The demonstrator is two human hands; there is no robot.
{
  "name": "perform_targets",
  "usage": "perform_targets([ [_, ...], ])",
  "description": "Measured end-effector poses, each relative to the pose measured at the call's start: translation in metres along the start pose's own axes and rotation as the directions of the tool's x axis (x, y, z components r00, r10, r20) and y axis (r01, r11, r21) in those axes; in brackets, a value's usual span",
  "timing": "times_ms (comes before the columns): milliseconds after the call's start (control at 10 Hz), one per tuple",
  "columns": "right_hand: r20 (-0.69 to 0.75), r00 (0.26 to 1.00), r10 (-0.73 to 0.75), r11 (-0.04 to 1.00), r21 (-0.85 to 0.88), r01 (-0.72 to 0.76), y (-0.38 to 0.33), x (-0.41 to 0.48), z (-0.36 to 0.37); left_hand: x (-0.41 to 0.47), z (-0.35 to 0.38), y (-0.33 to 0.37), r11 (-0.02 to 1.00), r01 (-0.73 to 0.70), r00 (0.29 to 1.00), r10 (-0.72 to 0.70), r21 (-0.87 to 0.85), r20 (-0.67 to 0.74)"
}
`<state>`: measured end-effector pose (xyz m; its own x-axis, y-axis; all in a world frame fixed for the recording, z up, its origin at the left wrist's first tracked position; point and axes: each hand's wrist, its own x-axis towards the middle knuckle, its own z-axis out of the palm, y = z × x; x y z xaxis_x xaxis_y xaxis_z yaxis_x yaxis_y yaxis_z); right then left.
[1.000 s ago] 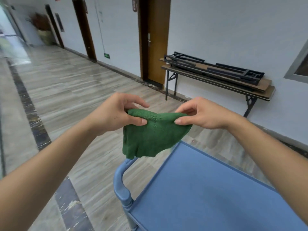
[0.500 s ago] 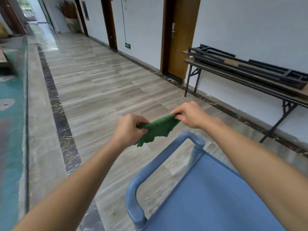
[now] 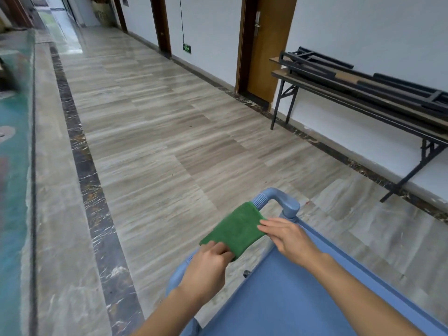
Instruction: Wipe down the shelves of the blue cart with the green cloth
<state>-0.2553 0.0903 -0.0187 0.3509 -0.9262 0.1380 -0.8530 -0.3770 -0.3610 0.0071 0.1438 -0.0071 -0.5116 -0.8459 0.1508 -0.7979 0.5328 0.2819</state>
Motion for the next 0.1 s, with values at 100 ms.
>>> perform_targets([
  [100, 0.100, 0.993, 0.062, 0.998, -0.005, -0.062, -0.0026, -0.0028, 0.0183, -0.0049, 0.0107, 0.0031, 0.995, -0.019, 1.000, 0.016, 0.098, 0.026],
])
